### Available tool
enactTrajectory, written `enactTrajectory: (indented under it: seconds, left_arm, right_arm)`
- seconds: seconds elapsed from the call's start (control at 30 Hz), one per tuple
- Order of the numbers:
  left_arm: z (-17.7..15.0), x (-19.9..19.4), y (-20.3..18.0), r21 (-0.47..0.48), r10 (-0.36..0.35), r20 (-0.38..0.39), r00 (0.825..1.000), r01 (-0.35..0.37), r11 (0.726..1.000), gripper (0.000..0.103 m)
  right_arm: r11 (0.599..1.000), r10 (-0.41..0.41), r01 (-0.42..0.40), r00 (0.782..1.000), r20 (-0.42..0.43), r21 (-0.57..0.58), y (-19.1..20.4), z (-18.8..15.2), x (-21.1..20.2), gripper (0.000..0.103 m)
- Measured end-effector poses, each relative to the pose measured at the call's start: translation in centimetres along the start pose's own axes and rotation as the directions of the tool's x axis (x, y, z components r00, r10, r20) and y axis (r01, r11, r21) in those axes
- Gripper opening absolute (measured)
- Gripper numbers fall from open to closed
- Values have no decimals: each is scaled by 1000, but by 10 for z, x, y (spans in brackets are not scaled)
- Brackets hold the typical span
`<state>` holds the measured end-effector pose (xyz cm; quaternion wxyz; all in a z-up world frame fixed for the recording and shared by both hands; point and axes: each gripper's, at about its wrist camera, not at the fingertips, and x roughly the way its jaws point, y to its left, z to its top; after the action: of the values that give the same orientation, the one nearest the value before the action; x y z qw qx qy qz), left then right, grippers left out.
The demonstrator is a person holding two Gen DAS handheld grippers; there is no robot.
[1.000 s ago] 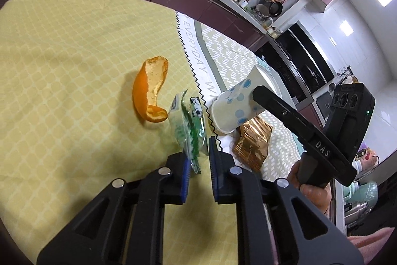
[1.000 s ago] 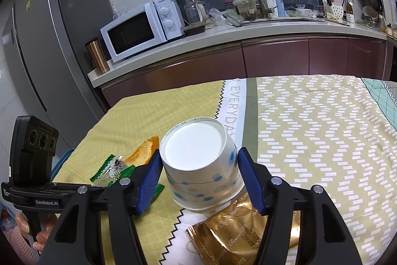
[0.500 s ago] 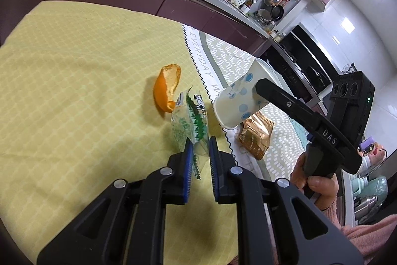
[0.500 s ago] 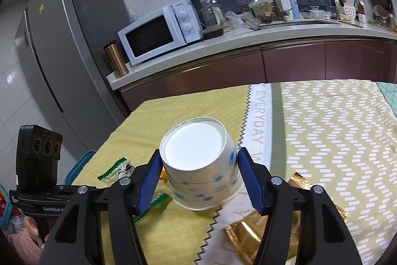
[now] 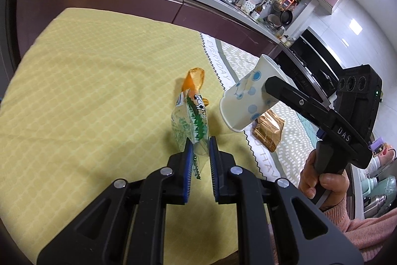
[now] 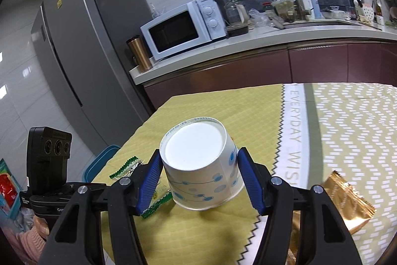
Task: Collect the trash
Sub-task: 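Carry the wrapper and blue-dotted cup over the blue bin with both grippers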
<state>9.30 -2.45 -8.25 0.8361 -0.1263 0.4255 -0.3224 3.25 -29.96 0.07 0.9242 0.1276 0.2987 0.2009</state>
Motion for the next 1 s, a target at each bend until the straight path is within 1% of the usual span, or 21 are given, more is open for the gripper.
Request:
enactTrajectory:
  seconds: [0.33, 0.67, 1.0]
  left_arm:
    - [-10, -39, 10, -2, 53, 50, 997, -53, 999, 13]
    - [-23, -74, 19, -3, 102, 84, 991, -102, 995, 13]
    - [-30, -95, 25, -21, 139, 103, 985, -137, 990, 13]
  right_arm:
    - [997, 67, -68, 997, -30, -35, 29, -1, 15, 60]
    - [992, 110, -113, 992, -60, -60, 54, -2, 32, 60]
    - [985, 140, -147, 987, -80, -87, 74, 0, 45, 60]
